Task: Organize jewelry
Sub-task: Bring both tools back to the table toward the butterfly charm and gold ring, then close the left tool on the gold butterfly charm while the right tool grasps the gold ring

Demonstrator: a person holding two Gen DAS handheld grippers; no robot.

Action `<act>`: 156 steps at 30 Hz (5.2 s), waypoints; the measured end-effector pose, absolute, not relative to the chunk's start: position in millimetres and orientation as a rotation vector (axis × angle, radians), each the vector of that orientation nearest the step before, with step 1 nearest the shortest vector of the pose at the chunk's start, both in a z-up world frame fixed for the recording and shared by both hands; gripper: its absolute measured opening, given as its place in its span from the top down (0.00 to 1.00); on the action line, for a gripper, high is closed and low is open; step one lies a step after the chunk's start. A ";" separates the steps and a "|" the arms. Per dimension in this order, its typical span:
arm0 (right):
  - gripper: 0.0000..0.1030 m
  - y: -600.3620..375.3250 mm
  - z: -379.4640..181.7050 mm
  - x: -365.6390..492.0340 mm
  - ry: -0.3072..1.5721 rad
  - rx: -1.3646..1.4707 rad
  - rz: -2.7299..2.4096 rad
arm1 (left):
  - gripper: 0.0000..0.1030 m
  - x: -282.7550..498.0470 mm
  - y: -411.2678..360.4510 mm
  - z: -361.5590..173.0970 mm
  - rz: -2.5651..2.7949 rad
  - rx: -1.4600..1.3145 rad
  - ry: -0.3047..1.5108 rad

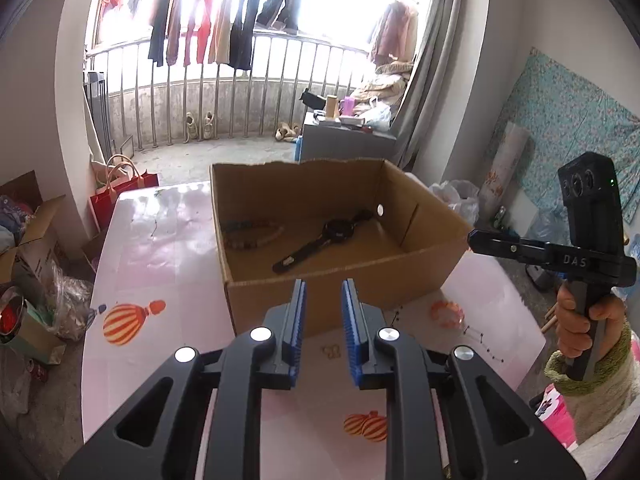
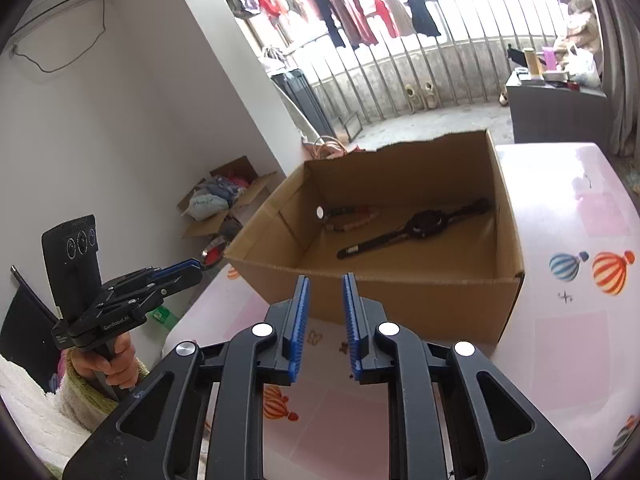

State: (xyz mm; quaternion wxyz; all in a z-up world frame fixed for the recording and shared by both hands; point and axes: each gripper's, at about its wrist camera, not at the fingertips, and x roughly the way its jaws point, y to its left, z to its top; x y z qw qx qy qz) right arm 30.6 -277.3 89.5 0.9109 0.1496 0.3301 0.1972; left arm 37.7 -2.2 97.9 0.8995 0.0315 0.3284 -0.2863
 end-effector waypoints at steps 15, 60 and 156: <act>0.65 -231.1 2.1 26.3 0.920 0.227 0.311 | 0.80 40.1 -53.2 9.8 -0.552 0.226 0.818; 0.65 -243.7 -9.5 20.7 0.917 0.265 0.391 | 0.90 48.2 -52.8 -14.5 -0.633 0.340 0.884; 0.58 -235.5 -11.8 13.3 0.935 0.319 0.357 | 0.82 14.6 -33.4 3.4 -0.498 0.210 0.864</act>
